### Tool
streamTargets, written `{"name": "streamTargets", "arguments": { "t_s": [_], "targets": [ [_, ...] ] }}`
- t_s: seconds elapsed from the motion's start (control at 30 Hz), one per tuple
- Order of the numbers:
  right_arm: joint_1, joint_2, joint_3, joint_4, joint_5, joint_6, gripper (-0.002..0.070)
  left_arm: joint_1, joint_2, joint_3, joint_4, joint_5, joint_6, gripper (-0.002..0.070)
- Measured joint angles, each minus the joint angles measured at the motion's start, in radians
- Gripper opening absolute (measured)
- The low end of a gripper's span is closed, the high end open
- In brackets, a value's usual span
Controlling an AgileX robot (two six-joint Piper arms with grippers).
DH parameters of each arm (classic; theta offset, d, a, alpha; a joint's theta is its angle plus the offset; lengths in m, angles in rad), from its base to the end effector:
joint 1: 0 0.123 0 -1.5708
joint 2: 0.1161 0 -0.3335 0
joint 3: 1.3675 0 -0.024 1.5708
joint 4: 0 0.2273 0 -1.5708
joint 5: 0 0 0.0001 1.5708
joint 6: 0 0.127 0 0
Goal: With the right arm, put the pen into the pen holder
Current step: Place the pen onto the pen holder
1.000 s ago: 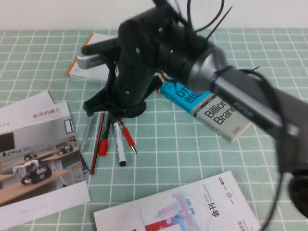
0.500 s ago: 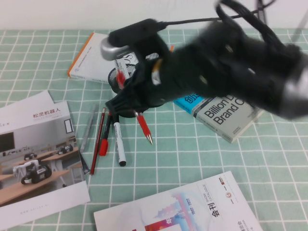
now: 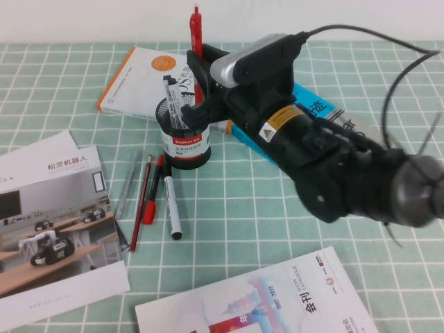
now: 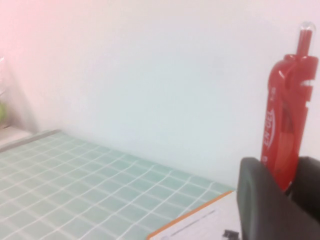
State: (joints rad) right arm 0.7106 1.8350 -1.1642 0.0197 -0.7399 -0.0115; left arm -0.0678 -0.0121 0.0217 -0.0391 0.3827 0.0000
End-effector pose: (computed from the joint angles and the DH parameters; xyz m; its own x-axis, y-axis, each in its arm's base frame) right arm 0.3438 0.2937 0.3471 0.1160 0.1038 -0.9878 -0.6426 0.7662 0.0051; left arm 0.0140 -0.0028 0.1610 -0.3022 -0.0158 -0.9531 0.0707 0.9967 -0.0390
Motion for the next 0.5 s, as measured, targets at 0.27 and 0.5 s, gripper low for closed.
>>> {"name": "streamTargets", "arguments": {
  "t_s": [0.27,0.5],
  "targets": [
    [-0.002,0.170,-0.160,0.039,-0.044,-0.032,0.0096,0.000,0.000,0.000,0.000,0.000,0.000,-0.0006],
    [-0.002,0.243,-0.219,0.066,-0.017,-0.045,0.0096,0.000,0.000,0.000,0.000,0.000,0.000,-0.0006]
  ]
}}
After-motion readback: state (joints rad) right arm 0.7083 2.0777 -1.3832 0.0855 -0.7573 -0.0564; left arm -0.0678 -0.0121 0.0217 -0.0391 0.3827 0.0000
